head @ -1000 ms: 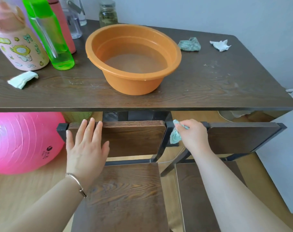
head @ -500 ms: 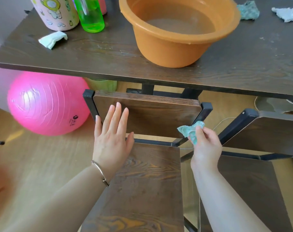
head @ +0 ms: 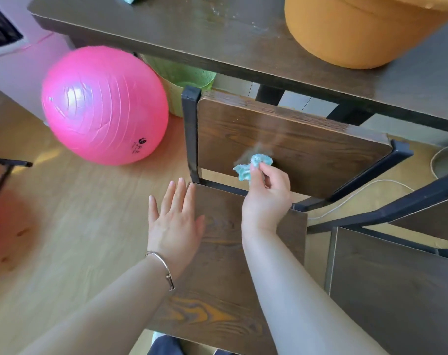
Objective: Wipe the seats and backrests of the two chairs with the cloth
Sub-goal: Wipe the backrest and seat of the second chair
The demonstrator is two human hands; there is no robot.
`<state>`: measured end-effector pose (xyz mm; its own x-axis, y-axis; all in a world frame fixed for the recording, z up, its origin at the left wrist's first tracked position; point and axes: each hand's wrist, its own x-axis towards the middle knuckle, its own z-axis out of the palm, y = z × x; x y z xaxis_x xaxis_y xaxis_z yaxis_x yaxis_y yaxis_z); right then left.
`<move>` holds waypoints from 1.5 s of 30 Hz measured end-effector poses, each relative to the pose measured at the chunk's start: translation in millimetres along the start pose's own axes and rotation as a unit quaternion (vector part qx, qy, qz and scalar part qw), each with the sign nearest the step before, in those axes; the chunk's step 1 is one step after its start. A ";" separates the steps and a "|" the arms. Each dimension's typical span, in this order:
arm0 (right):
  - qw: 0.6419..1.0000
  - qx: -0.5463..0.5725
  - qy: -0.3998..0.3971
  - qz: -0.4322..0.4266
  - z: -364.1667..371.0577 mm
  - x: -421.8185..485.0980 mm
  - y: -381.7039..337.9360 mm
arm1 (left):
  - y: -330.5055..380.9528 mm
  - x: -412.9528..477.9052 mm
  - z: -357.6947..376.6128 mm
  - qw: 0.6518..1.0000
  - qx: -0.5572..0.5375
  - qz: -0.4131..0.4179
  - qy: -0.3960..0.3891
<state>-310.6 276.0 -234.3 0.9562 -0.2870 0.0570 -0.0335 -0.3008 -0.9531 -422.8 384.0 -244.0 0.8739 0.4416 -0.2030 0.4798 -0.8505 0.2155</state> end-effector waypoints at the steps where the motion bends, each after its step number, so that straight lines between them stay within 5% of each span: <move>1: 1.000 0.001 -0.012 0.006 6.0 -3.9 3.6 | -3.1 -1.8 2.1 1.000 -0.002 -0.004 -0.003; 16: 0.969 -0.178 -0.141 0.097 -78.4 29.0 116.5 | -0.2 -13.3 58.6 0.998 -0.021 0.026 -0.059; 28: 0.908 -0.337 -0.214 -0.124 -67.8 70.1 149.9 | 26.4 -3.0 81.8 0.994 -0.002 0.060 -0.097; 45: 0.880 -0.413 -0.233 -0.024 -44.0 87.8 173.9 | 39.7 30.9 115.2 0.987 0.011 0.111 -0.119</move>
<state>-245.2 158.5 -382.0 0.9713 0.0902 -0.2201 -0.0057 -0.9161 -0.4009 -385.7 330.9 -351.7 0.9130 0.1658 -0.3727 0.2741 -0.9261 0.2594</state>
